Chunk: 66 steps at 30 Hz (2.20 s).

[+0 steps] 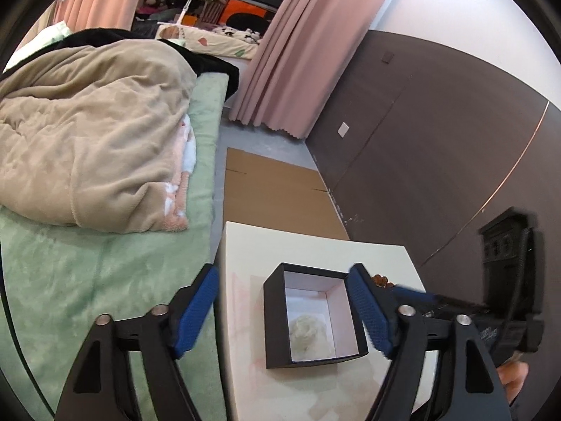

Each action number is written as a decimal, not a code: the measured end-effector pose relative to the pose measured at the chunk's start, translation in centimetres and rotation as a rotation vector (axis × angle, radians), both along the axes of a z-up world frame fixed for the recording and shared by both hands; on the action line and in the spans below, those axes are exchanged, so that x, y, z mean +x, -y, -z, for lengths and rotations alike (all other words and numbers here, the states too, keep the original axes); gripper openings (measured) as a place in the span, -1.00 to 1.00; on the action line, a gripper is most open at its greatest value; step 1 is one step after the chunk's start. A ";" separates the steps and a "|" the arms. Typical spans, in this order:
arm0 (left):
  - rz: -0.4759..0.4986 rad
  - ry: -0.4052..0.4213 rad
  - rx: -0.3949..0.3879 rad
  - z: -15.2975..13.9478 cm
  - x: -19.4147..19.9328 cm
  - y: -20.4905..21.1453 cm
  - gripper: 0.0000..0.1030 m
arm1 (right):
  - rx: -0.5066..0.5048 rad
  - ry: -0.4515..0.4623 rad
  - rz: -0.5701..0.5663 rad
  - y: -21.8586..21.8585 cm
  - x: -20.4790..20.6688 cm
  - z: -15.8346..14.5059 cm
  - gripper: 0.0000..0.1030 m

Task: Organize jewelry
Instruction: 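Move the open left tool back over the jewelry pile, then grasp the brown rudraksha bracelet with the left tool and lift it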

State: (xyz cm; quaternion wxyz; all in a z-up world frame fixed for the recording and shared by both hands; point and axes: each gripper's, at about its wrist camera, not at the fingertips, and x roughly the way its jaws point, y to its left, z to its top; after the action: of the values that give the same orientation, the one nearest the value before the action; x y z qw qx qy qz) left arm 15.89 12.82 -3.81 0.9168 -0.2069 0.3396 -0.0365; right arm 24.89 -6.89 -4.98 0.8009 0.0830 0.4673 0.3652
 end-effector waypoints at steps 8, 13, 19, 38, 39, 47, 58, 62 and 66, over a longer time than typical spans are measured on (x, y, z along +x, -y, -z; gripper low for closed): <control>0.071 0.004 0.029 -0.6 0.5 3.5 0.64 | 0.026 0.012 0.131 7.4 -0.1 -2.5 0.53; 0.140 -0.006 0.058 -0.5 1.0 6.6 0.64 | 0.025 0.009 0.193 10.9 0.0 -2.8 0.53; 0.215 -0.046 0.026 -0.4 2.2 10.0 0.64 | 0.023 -0.034 0.246 14.6 0.4 -1.4 0.53; 0.208 -0.355 -0.036 3.5 9.3 17.3 -0.13 | 0.098 -0.085 0.331 22.1 2.3 1.9 0.53; 0.200 -0.371 -0.041 3.8 9.5 17.5 -0.16 | 0.107 -0.084 0.328 22.3 2.3 1.9 0.53; 0.126 -0.472 -0.094 7.5 11.2 19.0 -0.19 | 0.139 -0.102 0.332 23.9 3.2 3.0 0.53; 0.041 -0.504 -0.089 9.7 12.4 19.6 -0.19 | 0.187 -0.139 0.353 26.0 4.4 3.9 0.53; 0.022 -0.508 -0.086 10.2 12.8 19.8 -0.19 | 0.191 -0.149 0.353 26.0 4.5 4.0 0.53; 0.015 -0.498 -0.077 10.5 13.1 20.1 -0.19 | 0.190 -0.148 0.352 26.0 4.5 4.0 0.53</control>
State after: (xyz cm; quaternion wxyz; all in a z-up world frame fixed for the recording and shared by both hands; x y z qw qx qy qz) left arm 28.99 -7.30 -14.28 0.7960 -0.2417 0.5549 -0.0040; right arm 29.36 -32.86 -8.98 0.8044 0.2651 0.4665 0.2548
